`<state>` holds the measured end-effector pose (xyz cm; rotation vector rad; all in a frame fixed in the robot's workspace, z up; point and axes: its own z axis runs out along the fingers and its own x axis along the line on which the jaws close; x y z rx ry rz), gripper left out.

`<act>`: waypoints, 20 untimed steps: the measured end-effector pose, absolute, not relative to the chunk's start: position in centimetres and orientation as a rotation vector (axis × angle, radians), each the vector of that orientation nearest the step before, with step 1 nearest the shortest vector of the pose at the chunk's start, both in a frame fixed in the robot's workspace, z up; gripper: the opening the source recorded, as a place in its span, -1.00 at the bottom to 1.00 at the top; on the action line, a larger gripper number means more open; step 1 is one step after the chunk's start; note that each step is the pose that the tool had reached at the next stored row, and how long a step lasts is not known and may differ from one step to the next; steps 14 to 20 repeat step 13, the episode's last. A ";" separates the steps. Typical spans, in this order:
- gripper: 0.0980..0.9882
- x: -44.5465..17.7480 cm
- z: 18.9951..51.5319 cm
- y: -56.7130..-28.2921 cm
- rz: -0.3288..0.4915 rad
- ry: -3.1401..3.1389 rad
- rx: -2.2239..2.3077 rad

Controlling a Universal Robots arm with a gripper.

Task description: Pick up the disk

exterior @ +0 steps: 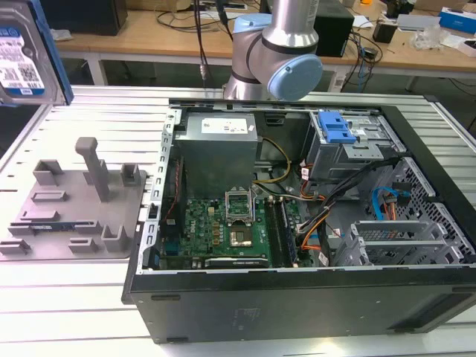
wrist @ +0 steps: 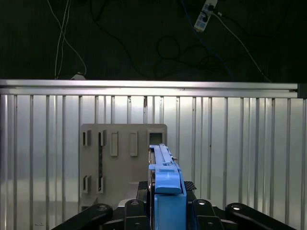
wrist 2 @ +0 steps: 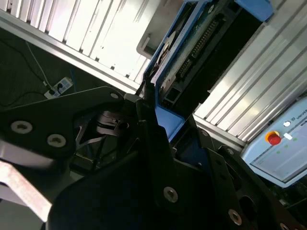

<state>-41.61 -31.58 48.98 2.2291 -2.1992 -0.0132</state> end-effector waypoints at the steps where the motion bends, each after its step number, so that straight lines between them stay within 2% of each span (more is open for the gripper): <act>1: -0.39 -41.6 49.5 -31.6 -0.013 -2.199 2.229; 4: -0.39 -41.6 50.9 -31.6 -0.014 -2.199 2.229; 20: -0.39 -41.6 51.0 -31.6 -0.019 -2.201 2.231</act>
